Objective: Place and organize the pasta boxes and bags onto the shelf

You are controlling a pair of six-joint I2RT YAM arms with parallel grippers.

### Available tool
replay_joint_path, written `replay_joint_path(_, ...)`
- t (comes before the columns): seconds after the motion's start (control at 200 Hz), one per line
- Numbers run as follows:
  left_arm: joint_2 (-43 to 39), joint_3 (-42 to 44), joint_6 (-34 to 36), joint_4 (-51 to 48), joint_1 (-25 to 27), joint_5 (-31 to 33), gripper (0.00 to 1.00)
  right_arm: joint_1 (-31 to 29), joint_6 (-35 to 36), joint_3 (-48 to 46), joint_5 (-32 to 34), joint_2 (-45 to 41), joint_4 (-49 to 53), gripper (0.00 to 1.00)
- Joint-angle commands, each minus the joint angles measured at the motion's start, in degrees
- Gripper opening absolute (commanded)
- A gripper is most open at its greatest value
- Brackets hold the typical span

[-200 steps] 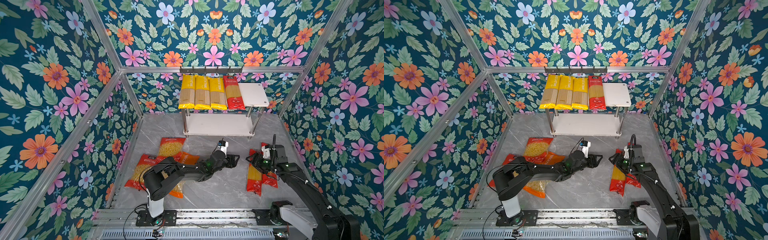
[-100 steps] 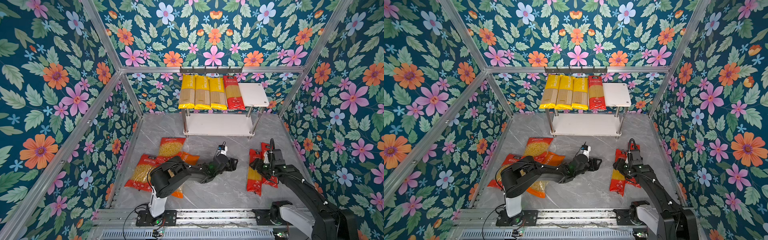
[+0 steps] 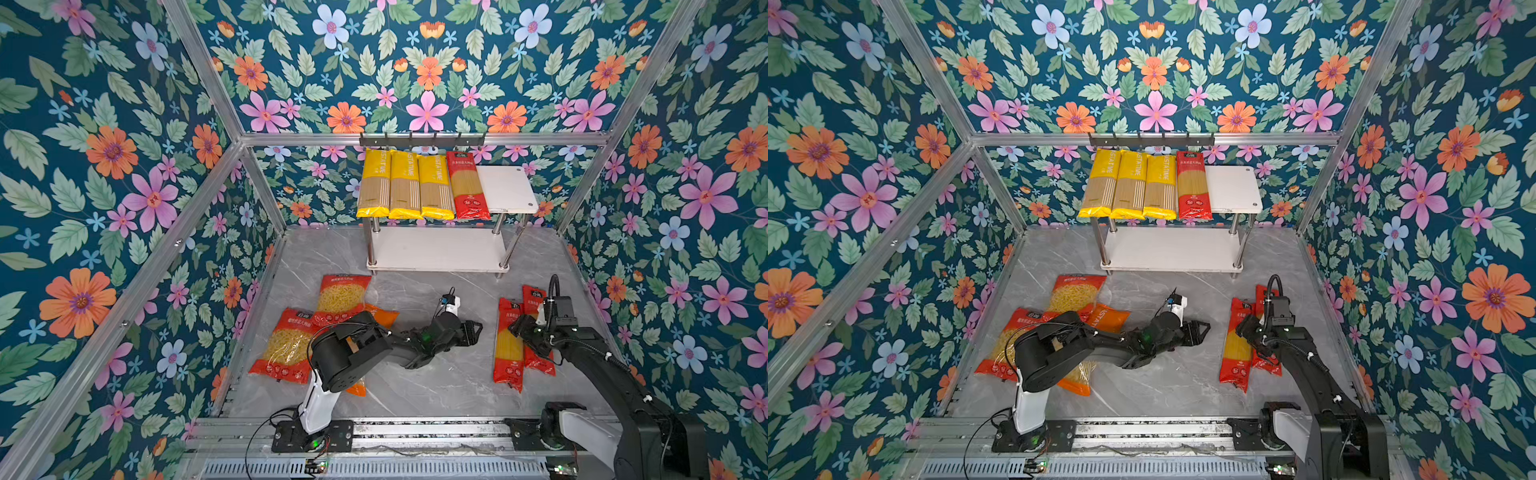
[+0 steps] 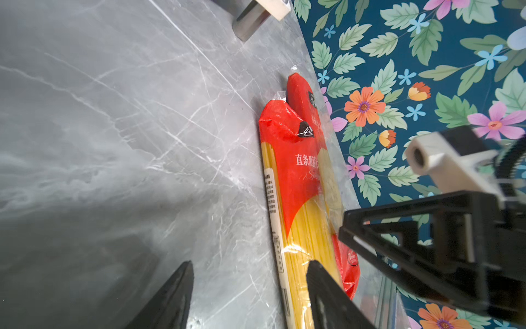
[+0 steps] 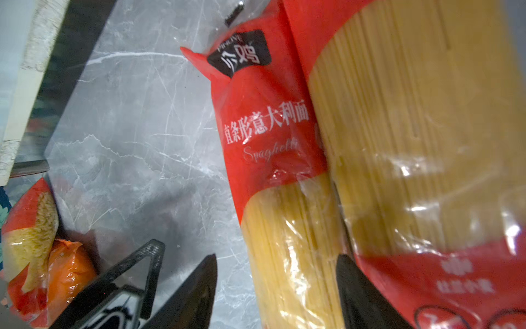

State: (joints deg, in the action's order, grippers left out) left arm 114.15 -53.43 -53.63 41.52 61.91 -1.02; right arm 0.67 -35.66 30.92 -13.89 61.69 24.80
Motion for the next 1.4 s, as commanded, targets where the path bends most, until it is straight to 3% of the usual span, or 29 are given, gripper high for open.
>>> replay_joint_path(0.0, -1.17, 0.81, 0.44, 1.39, 0.05, 0.91, 0.66, -0.49, -0.21, -1.25, -1.69, 0.74, -2.18, 0.66)
replay_joint_path(0.37, -1.89, 2.41, 0.88, 1.18, -0.06, 2.16, 0.66, -14.36, -4.41, 2.08, 2.10, 8.84, -6.54, 0.65)
replay_joint_path(0.5, -1.40, 1.89, 1.37, 1.08, -0.04, 2.41, 0.66, -16.82, -4.98, 3.94, -0.54, 12.32, -8.01, 0.65)
replay_joint_path(0.675, -0.78, -0.69, 4.03, -2.38, -0.47, 2.30, 0.66, -15.34, -3.92, 4.21, -2.73, 9.33, -5.75, 0.66)
replay_joint_path(0.955, -0.04, -4.01, 7.71, -7.41, -1.67, 1.58, 0.66, -3.33, -1.36, -2.56, -6.02, -0.62, -2.15, 0.68)
replay_joint_path(1.205, 5.46, -5.15, 2.49, -1.72, -1.11, -1.72, 0.65, -3.14, -4.02, -6.53, -9.07, 3.26, -10.20, 0.70)
replay_joint_path(1.395, 6.33, -5.30, 2.45, -1.67, 0.86, -2.65, 0.65, -3.20, -7.00, -5.69, -14.17, 10.41, -18.73, 0.68)
